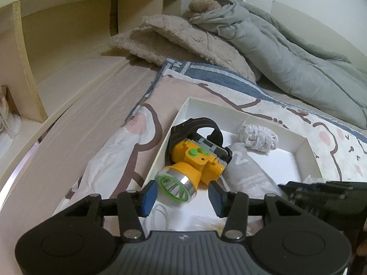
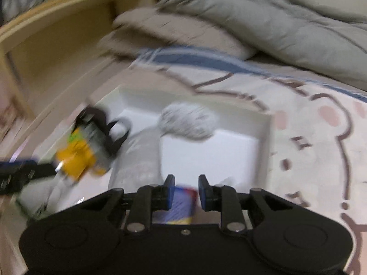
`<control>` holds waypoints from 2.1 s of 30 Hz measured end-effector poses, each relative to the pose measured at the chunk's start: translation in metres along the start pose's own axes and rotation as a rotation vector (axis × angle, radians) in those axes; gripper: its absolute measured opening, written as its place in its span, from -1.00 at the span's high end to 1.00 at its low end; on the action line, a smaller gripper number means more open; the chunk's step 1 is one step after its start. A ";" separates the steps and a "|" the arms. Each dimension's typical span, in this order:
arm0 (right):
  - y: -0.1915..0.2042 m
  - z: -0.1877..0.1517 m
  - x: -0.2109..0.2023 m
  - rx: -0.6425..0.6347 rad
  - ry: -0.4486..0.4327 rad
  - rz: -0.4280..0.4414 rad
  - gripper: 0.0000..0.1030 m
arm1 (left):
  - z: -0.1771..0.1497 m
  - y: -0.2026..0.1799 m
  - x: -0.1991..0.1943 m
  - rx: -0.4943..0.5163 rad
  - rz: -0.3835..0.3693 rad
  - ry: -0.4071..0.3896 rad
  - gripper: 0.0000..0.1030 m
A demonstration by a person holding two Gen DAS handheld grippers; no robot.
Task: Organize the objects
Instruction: 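Lower the headlamp into the tray and open the left tool while the right tool releases the pouch, then withdraw both tools up and away from the filled tray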
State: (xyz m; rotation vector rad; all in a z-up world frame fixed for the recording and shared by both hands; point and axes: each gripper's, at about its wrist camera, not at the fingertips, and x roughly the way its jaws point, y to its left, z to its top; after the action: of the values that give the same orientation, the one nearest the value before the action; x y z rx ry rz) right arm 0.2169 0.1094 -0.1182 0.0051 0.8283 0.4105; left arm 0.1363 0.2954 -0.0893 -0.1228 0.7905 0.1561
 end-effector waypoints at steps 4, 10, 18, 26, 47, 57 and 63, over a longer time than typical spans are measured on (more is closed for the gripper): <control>0.026 -0.011 -0.003 -0.141 -0.007 0.044 0.68 | 0.000 -0.001 0.001 0.002 0.000 0.002 0.03; 0.051 -0.016 -0.006 -0.257 0.003 0.086 0.69 | 0.000 -0.004 0.001 0.013 0.000 0.003 0.04; 0.038 -0.010 -0.020 -0.199 -0.008 0.083 0.68 | -0.001 -0.006 -0.006 0.014 0.006 0.011 0.04; 0.017 -0.003 -0.055 -0.141 -0.065 0.072 0.56 | 0.001 -0.013 -0.027 0.005 0.006 0.002 0.04; -0.003 0.003 -0.170 -0.143 -0.186 0.050 0.14 | -0.005 -0.042 -0.119 0.035 0.026 -0.066 -0.21; -0.011 -0.008 -0.216 -0.171 -0.209 0.058 -0.08 | -0.019 -0.070 -0.165 0.061 0.017 -0.137 -0.77; -0.023 -0.017 -0.237 -0.183 -0.210 0.041 -0.29 | -0.031 -0.089 -0.185 0.083 0.006 -0.161 -0.93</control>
State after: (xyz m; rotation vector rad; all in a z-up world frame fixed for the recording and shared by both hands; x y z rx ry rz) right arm 0.0699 0.0009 0.0354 -0.1034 0.5822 0.5144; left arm 0.0029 0.1860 0.0254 -0.0293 0.6356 0.1366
